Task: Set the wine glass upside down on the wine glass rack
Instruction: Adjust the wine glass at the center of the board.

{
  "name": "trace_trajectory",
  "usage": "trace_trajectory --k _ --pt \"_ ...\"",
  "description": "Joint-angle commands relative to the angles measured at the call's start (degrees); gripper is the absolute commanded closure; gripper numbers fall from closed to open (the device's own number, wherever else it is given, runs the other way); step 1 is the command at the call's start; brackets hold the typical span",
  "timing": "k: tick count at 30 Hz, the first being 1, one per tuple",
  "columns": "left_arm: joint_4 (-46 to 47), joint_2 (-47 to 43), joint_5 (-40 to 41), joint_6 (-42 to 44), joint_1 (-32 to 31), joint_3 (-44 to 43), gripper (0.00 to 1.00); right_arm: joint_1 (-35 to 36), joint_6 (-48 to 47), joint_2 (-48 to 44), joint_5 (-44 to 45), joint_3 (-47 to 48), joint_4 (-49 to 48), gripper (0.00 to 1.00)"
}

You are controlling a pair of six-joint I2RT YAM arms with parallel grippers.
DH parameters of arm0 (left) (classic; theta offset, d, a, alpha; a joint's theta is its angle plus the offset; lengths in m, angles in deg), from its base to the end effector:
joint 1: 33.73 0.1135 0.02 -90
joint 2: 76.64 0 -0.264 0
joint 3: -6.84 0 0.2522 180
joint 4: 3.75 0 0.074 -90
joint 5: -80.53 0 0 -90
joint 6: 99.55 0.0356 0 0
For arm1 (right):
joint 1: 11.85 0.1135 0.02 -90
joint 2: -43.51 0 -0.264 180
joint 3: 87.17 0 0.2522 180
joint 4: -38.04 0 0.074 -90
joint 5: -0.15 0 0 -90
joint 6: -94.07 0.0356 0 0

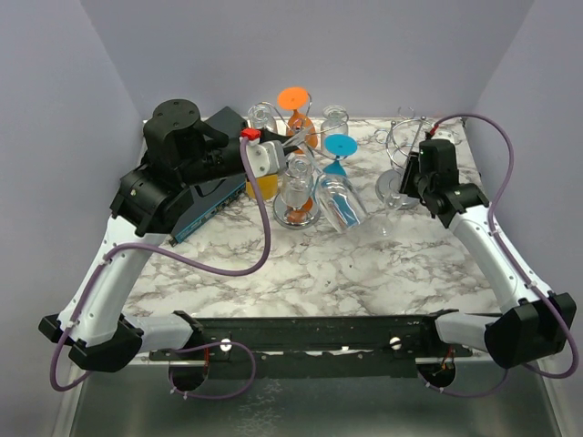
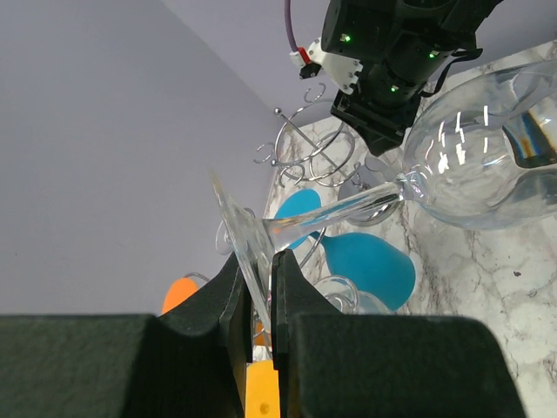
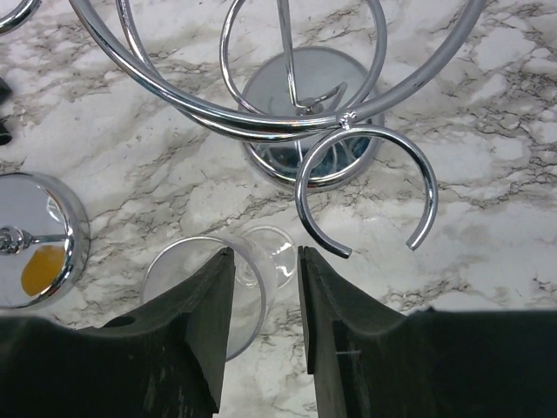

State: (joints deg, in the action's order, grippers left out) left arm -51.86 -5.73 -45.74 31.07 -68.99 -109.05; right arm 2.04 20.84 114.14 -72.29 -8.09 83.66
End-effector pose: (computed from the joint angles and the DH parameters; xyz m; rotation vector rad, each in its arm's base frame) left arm 0.1631 -0.1411 0.5356 1.3403 0.9326 -0.4412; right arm 0.2627 0.0539 0.3344 0.2218 2.1736 -0.0384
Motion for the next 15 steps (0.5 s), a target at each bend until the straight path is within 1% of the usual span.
trace_trajectory --k 1,4,6,8,10,11,15 --pt "2.64 -1.91 -1.54 0.33 -0.24 0.73 1.0 -0.35 -0.78 0.76 -2.27 -1.55 -2.85 0.6" --pt "2.57 -1.94 -1.53 0.25 -0.24 0.79 1.0 -0.42 -1.06 1.11 -3.35 -2.27 -2.76 0.64" --pt "2.62 -1.92 -1.52 0.25 -0.23 0.71 1.0 -0.37 -1.31 1.36 -4.4 -2.89 -2.45 0.72" --pt "2.55 -1.92 -1.52 0.2 -0.24 0.81 1.0 -0.36 -1.45 1.74 -4.97 -2.97 -1.27 0.82" --pt "2.62 -2.01 -1.52 0.3 -0.24 1.08 1.0 -0.36 -1.83 1.66 -4.89 -2.83 0.01 0.95" --pt "2.57 -2.01 -1.52 0.34 -0.24 1.14 1.0 -0.38 -1.89 1.34 -4.36 -2.42 1.02 1.0" --pt "2.53 -2.03 -1.35 0.89 -0.24 1.18 1.0 -0.45 -3.26 -2.07 -0.87 0.22 5.18 1.0"
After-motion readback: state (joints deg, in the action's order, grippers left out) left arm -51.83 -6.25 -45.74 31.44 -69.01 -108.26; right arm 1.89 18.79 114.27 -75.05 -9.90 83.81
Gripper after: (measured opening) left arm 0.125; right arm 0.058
